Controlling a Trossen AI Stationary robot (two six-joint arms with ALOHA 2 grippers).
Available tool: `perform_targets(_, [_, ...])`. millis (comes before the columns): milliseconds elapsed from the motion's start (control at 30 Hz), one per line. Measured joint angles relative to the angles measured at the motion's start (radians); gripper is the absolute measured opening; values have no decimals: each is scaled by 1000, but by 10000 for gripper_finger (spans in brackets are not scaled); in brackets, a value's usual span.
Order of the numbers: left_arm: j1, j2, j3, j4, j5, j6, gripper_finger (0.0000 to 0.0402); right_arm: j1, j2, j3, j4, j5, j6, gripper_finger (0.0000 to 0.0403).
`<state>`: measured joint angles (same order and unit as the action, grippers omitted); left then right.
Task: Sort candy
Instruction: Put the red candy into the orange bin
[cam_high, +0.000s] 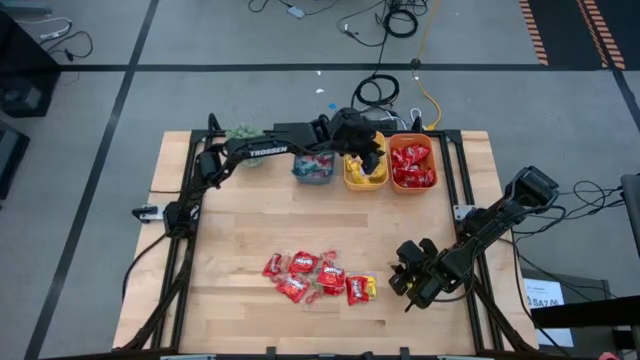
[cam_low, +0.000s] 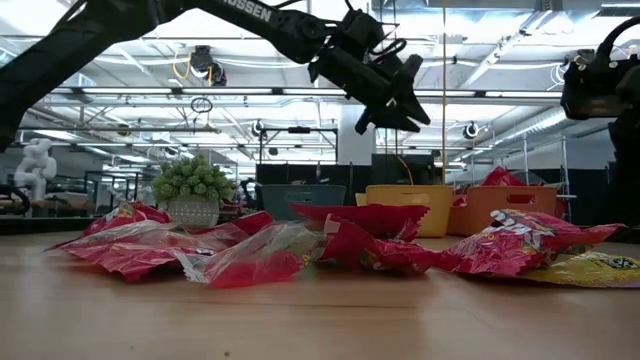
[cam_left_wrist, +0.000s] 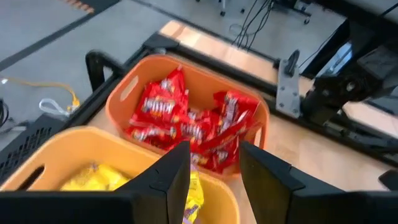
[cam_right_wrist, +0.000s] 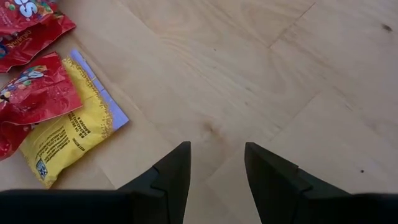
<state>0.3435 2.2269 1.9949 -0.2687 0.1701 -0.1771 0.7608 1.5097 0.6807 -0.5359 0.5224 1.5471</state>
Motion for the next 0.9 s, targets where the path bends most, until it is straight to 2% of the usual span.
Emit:
perform_targets(333, [0, 0, 0, -31, -10, 1, 164, 0, 0, 0, 12, 0, 1, 141])
perform_targets(900, [-2, 0, 0, -16, -28, 1, 164, 0, 0, 0, 40, 0, 7, 141])
